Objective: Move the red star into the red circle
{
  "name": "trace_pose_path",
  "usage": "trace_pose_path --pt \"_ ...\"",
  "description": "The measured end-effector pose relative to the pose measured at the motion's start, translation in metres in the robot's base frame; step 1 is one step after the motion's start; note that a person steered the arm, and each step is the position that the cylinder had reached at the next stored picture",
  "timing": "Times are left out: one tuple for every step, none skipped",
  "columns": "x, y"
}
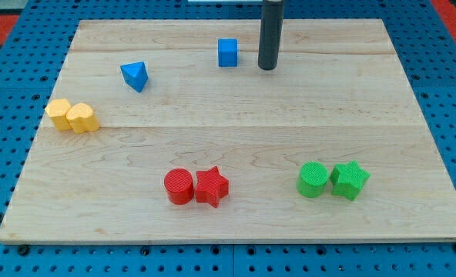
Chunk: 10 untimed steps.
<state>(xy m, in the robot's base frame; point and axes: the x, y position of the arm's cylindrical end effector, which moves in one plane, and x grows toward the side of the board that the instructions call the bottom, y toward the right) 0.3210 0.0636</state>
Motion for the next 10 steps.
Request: trace_pose_path --pt "0.003 0.0" --pt "0.004 0.0" --pt "0.098 0.0" --pt "0.199 -0.023" --pt "0.238 -0.062" --pt "0.271 -0.046" --pt "0.266 -0.064" --pt "0.252 -0.054" --pt "0.24 -0.04" --pt "0.244 -0.026"
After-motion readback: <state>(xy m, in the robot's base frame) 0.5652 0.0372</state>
